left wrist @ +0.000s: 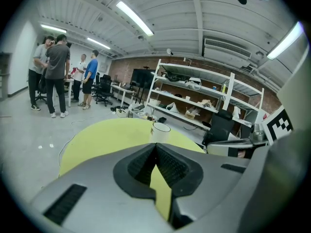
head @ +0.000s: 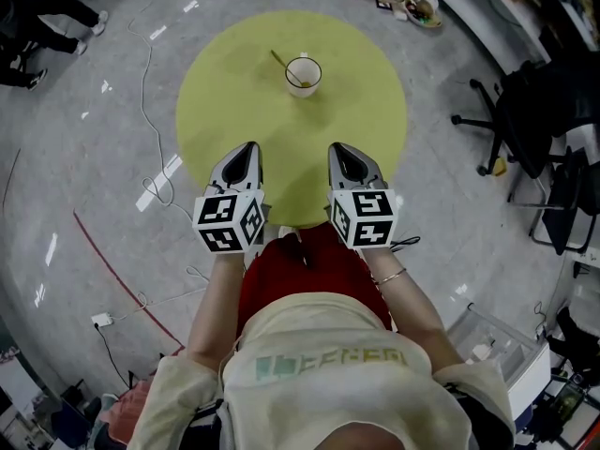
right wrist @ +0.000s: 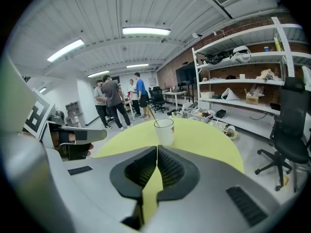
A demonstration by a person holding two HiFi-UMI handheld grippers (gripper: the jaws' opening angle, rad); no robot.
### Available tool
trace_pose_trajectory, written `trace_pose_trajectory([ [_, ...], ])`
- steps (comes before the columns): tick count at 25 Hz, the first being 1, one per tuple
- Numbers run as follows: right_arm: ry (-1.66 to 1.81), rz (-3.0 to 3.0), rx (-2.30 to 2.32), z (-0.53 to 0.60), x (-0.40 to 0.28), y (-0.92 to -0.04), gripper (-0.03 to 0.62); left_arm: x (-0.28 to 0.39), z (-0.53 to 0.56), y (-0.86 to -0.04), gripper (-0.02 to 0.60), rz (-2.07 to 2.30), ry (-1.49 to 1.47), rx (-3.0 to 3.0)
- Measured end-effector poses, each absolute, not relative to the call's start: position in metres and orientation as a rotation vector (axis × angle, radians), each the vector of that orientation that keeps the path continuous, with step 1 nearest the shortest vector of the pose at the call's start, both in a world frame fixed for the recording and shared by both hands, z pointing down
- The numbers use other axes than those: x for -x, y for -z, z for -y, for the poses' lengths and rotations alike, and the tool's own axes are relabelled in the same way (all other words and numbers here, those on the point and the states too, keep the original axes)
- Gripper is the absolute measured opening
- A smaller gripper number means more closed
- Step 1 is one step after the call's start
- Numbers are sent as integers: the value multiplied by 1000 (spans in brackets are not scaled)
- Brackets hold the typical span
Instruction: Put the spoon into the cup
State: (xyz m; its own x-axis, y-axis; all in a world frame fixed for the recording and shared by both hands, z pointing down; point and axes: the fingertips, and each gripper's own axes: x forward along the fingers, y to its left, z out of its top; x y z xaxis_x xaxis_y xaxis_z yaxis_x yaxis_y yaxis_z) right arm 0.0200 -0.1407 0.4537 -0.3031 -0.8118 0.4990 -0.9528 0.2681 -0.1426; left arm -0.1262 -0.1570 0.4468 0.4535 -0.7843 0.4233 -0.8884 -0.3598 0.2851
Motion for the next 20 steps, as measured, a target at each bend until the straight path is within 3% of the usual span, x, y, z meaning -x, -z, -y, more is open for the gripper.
trace_pose_trajectory([
  [20, -527, 2279, -1709, 79, -5, -418, 35, 162, 91, -425, 23, 1419, -235, -2279],
])
